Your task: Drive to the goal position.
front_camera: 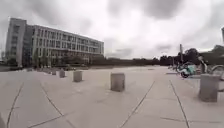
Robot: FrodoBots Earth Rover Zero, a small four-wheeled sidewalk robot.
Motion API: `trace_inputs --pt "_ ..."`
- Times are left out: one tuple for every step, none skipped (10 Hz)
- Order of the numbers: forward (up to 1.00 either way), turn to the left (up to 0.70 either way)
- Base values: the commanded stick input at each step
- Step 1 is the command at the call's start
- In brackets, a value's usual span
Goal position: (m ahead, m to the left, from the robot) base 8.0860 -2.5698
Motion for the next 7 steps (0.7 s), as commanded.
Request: trace_inputs --pt "0.70 -0.35" --pt "0.70 -0.35" --pt "0.70 -0.35" --pt "0.70 -0.35" --pt "0.70 -0.35" --pt "0.70 -0.35" --pt "0.70 -0.35"
